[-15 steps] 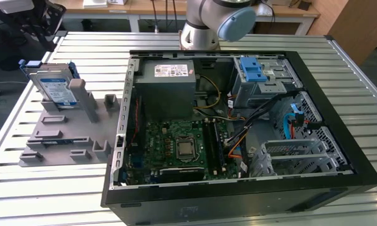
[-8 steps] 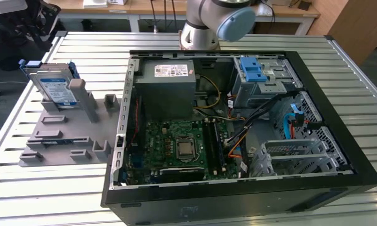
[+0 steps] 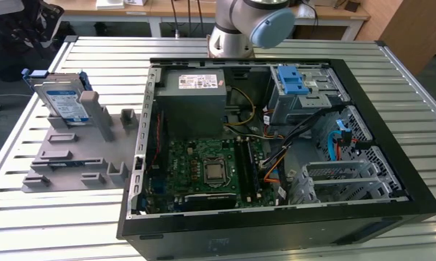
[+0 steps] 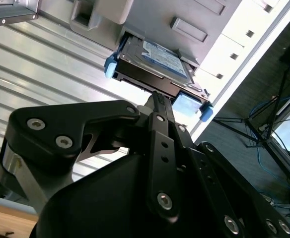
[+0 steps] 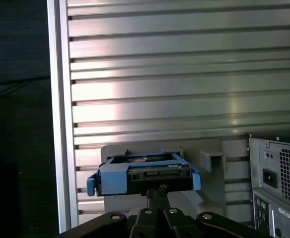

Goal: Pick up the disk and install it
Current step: 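Reach for the disk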

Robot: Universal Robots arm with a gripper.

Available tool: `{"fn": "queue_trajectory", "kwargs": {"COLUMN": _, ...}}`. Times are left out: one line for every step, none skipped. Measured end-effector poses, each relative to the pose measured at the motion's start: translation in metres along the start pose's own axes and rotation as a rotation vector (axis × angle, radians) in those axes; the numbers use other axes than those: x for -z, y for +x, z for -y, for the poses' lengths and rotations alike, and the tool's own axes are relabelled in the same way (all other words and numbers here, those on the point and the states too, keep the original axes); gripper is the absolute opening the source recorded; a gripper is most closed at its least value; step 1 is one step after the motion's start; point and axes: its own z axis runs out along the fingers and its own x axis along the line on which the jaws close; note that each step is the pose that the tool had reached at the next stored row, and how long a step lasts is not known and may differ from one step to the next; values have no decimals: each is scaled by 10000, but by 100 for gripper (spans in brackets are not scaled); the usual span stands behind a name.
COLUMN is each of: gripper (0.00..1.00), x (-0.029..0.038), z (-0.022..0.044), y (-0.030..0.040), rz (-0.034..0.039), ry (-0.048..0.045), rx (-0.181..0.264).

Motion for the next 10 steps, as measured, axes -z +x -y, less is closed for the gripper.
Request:
{"fn": "queue_trajectory", "kwargs": {"gripper": 11, "x": -1, "z": -1, "y": 12, "rz": -1, "ry": 0, "rx": 0}}
{"fn": "queue_trajectory", "kwargs": {"gripper": 11, "x": -2, "z": -2, "y": 24, "rz": -1, "ry": 0, "rx": 0}}
{"fn": "queue_trajectory", "kwargs": {"gripper": 11, "x": -3, "z": -3, "y": 36, "rz": -1, "ry": 0, "rx": 0}}
{"fn": "queue_trajectory", "kwargs": {"gripper": 11, "x": -4, "z": -4, "y": 49, "rz": -1, "ry": 0, "rx": 1}}
{"fn": "queue_trajectory", "kwargs": {"gripper": 11, "x": -5, "z": -6, "y": 63, "rz": -1, "ry": 0, "rx": 0}}
{"fn": "queue_trajectory", "kwargs": {"gripper": 11, "x": -7, "z": -6, "y": 77, "rz": -1, "ry": 0, "rx": 0}}
{"fn": "queue_trajectory", "kwargs": {"gripper": 11, "x": -8, "z": -7, "y": 89, "rz": -1, "ry": 0, "rx": -1}}
{"fn": "queue_trajectory", "kwargs": {"gripper": 11, "x": -9, "z": -8, "y": 102, "rz": -1, "ry": 0, "rx": 0}}
{"fn": "queue_trajectory", "kwargs": {"gripper": 11, "x": -10, "z": -8, "y": 114, "rz": -1, "ry": 0, "rx": -1}}
{"fn": "queue_trajectory", "kwargs": {"gripper": 11, "x": -11, "z": -9, "y": 126, "rz": -1, "ry": 0, "rx": 0}}
